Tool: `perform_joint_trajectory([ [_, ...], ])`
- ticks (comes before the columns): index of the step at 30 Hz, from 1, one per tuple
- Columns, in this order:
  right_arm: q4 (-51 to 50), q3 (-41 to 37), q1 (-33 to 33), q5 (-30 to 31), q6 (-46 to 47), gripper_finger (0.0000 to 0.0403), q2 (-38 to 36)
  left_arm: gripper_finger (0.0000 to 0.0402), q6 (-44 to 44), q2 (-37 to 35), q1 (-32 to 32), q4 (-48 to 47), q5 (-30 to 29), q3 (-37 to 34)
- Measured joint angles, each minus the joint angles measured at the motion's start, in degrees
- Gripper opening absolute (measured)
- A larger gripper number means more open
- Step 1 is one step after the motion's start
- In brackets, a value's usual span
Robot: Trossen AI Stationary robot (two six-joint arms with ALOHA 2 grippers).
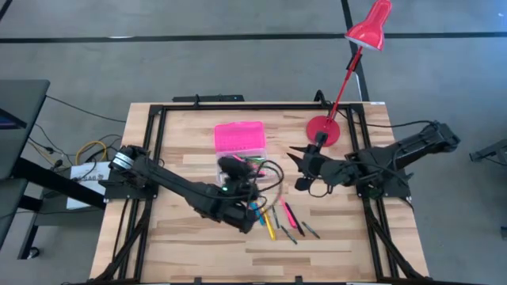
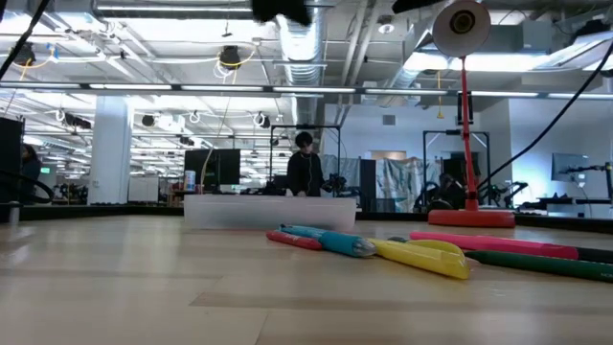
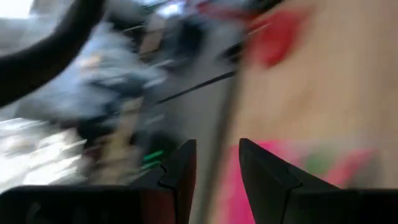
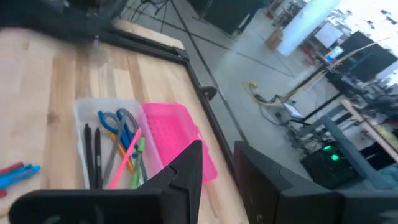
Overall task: Pick & place school supplies into a supply box
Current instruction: Put the red crayon into the pink supply box
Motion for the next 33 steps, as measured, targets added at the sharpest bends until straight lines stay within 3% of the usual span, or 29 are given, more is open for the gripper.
perform_joint_trajectory([
  [5, -2.1, 0.0, 2.1, 3.5, 0.6, 0.0085, -0.3, 0.0116, 21.4, 0.0, 0.8, 20.4, 32.2, 0.0],
  [7, -3.6, 0.0, 2.7, 3.5, 1.0, 0.0085, -0.3, 0.0116, 28.2, 0.0, 1.1, 22.2, 43.6, 0.0],
  [9, -5.1, 0.0, 3.3, 3.7, 2.1, 0.0085, -0.3, 0.0116, 33.5, 0.0, 1.4, 21.8, 50.1, 0.0],
  [15, -8.2, -0.1, 6.8, 8.4, 4.0, 0.0085, -1.3, 0.0116, 37.7, 0.0, 4.8, 14.0, 51.5, 0.0],
  [21, -7.9, -2.9, 12.6, 8.0, 7.4, 0.0085, -7.0, 0.0116, 30.0, 0.0, 10.8, 2.9, 56.9, -1.3],
  [26, -7.8, -7.2, 16.1, 8.3, 12.8, 0.0085, -10.1, 0.0116, 29.3, 0.1, 14.0, 3.4, 59.5, -8.5],
  [33, -7.6, -11.8, 20.7, 10.6, 19.3, 0.0085, -10.1, 0.0116, 29.3, 0.1, 14.1, 12.1, 63.3, -16.1],
])
